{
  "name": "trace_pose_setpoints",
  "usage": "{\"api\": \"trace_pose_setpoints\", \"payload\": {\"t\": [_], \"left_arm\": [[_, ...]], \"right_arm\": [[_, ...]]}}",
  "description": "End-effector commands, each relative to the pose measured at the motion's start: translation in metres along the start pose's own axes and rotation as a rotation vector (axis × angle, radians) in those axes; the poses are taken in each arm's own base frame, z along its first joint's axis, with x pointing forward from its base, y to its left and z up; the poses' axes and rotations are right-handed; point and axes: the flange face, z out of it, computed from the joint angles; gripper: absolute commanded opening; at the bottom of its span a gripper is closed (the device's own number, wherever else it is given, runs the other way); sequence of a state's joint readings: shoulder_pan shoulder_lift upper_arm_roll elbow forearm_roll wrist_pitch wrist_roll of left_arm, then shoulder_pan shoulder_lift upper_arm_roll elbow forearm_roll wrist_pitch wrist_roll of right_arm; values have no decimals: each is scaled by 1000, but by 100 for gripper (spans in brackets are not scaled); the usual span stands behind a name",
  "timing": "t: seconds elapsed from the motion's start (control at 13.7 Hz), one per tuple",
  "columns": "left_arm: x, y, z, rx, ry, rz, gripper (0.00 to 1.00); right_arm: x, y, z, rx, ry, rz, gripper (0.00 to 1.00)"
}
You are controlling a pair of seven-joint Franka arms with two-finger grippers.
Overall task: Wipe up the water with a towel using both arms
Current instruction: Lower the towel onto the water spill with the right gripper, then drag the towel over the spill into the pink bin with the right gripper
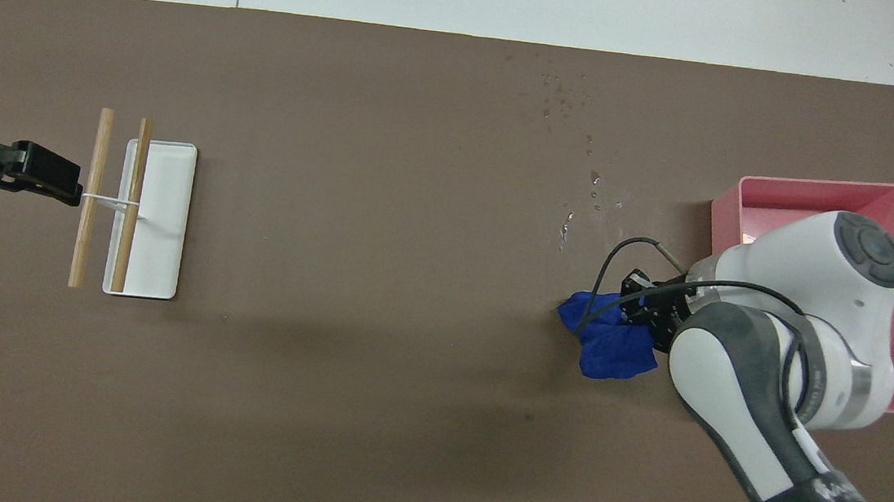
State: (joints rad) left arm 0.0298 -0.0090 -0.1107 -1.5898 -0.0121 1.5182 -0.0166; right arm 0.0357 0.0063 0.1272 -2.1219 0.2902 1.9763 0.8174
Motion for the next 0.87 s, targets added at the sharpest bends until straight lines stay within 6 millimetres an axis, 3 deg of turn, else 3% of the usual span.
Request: {"api": "trace_pose_setpoints", "payload": {"t": [0.0, 0.15, 0.29, 0.36, 0.51, 0.8], "left_arm": [[-16, -1, -1, -10, 15, 26, 100], [-15, -3, -7, -11, 27, 56, 100], [-15, -2, -9, -29, 33, 55, 100], [-15, -2, -10, -29, 37, 54, 100], [-15, -2, -9, -29, 46, 52, 100], [-17, 8, -7, -25, 32, 67, 100]], "right_arm": [[6, 9, -68, 35, 21, -7, 0], [20, 21, -114, 57, 86, 2, 0], [37, 41, -134, 56, 135, -56, 0], [56, 62, -140, 58, 155, -91, 0], [85, 100, -146, 52, 171, -173, 0], [130, 171, -126, -19, 244, -239, 0]]}}
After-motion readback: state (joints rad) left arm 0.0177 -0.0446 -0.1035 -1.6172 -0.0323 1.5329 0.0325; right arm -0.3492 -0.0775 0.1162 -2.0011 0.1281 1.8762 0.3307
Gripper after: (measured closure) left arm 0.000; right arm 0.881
